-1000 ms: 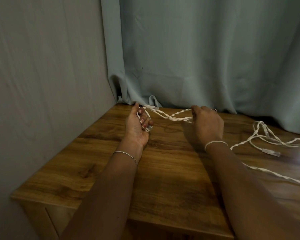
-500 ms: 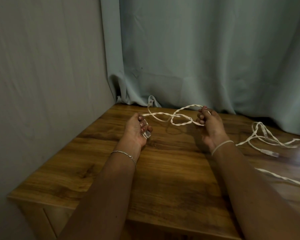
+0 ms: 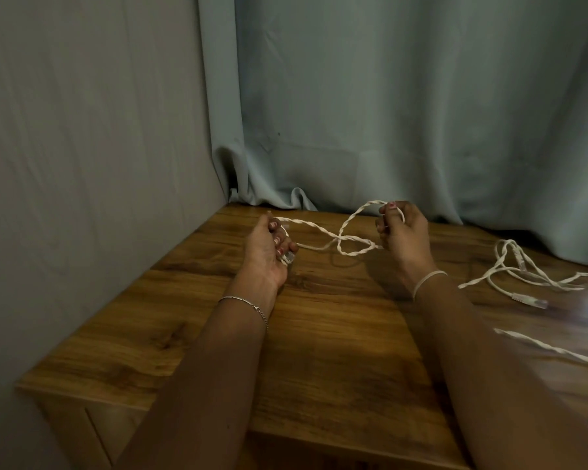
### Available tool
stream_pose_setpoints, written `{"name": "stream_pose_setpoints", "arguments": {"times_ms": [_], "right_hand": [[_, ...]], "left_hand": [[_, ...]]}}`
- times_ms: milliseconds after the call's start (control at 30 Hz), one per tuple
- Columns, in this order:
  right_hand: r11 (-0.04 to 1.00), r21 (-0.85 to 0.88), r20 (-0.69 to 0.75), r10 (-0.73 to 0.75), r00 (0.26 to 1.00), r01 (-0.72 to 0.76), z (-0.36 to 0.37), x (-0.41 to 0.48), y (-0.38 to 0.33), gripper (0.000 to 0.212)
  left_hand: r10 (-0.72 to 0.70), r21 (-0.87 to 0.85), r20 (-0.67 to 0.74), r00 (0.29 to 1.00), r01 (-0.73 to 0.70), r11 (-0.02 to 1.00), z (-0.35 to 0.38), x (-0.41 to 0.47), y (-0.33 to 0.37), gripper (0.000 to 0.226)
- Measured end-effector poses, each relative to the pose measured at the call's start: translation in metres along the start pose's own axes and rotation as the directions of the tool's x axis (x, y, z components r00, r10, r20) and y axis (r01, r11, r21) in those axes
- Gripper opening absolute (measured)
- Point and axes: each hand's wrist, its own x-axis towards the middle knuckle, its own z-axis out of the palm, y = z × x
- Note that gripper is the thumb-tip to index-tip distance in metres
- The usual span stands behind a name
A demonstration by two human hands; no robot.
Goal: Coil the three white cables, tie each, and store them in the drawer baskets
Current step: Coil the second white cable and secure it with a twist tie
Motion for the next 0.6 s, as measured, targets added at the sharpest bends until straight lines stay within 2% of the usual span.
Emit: {"name": "stream_pose_setpoints", "arguments": {"times_ms": [167,300,433,533,600], "right_hand": [[0.978,-0.185,0.038,-0.097,0.995,0.102,0.001,0.0,0.002,0.018],[0.92,-0.358,0.079,-0.143,0.987,0.162,-0.002,0.002,0.011,0.018],[0.906,-0.392,0.044,-0.154,0.987,0.159,-0.003,0.001,0.012,0.021],[0.899,-0.42,0.027,-0.119,0.993,0.119,-0.004,0.003,0.01,0.025],[0.905,-0.418,0.066,-0.056,0.996,0.078,-0.005,0.004,0.011,0.027]], "left_hand": [[0.061,0.022,0.072,0.995,-0.063,0.998,0.003,-0.003,-0.001,0.044],[0.036,0.063,0.161,0.986,-0.046,0.997,0.003,-0.005,-0.002,0.044],[-0.04,0.025,0.261,0.964,0.034,0.999,0.001,-0.005,-0.001,0.045],[-0.024,-0.022,0.302,0.953,0.032,0.999,0.001,-0.007,-0.001,0.044],[0.006,-0.047,0.302,0.953,0.009,0.999,0.001,-0.007,0.0,0.043]]}}
